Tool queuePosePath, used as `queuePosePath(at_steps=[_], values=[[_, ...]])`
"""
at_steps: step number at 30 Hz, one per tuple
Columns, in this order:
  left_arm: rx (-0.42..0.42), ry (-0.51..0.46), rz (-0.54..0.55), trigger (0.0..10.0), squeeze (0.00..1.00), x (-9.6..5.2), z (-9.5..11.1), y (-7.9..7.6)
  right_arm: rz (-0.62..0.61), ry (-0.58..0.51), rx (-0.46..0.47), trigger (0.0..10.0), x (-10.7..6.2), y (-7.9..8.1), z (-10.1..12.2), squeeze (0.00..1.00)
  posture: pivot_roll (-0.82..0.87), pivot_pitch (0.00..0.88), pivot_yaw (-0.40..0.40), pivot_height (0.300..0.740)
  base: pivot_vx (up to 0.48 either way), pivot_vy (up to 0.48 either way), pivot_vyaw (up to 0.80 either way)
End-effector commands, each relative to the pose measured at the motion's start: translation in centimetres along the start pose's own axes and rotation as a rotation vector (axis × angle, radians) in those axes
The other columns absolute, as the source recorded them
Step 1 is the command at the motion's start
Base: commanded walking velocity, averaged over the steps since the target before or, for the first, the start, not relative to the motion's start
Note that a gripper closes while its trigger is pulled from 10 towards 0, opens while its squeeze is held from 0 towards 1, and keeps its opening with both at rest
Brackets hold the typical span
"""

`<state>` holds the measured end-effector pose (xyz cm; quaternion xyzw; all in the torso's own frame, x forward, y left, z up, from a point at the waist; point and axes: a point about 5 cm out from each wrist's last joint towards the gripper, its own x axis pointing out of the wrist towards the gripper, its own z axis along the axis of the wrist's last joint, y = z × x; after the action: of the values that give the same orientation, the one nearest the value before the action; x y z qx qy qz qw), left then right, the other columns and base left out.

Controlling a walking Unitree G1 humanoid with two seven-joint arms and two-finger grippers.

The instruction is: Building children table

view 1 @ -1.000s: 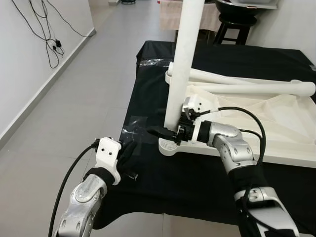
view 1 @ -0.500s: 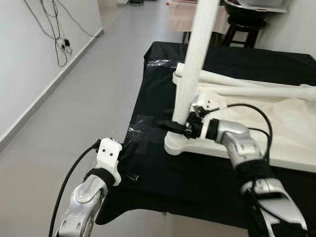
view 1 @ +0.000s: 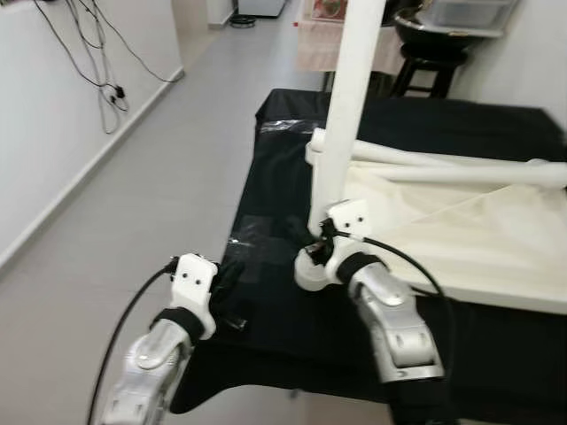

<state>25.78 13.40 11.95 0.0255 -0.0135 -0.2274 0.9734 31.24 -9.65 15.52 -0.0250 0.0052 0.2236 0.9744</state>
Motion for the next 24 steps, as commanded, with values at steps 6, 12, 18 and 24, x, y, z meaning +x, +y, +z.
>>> queuePosePath(at_steps=[6, 12, 18, 24], values=[[-0.015, 0.008, 0.015, 10.0, 0.00, 0.0, -0.4, -0.1, 0.146, 0.133, 0.063, 10.0, 0.1, 0.6, -1.8, 1.00, 0.10, 0.066, -0.094, 0.740, 0.000, 0.000, 0.00], [-0.026, 0.007, 0.007, 10.0, 0.00, 0.1, -0.5, -0.4, 0.428, 0.027, 0.084, 10.0, 1.1, -1.4, 0.3, 1.00, 0.10, 0.064, -0.098, 0.740, 0.000, 0.000, 0.00], [-0.030, 0.008, 0.008, 10.0, 0.00, 0.1, -0.6, -0.5, 0.603, 0.013, 0.071, 10.0, 1.6, -2.8, 1.1, 0.00, 0.11, 0.061, -0.112, 0.740, 0.000, 0.000, 0.00], [-0.026, 0.013, 0.012, 10.0, 0.00, 0.1, -0.7, -0.6, 0.777, 0.026, 0.113, 6.2, 2.4, -3.9, 2.5, 0.00, 0.12, 0.060, -0.113, 0.740, 0.000, 0.000, 0.00]])
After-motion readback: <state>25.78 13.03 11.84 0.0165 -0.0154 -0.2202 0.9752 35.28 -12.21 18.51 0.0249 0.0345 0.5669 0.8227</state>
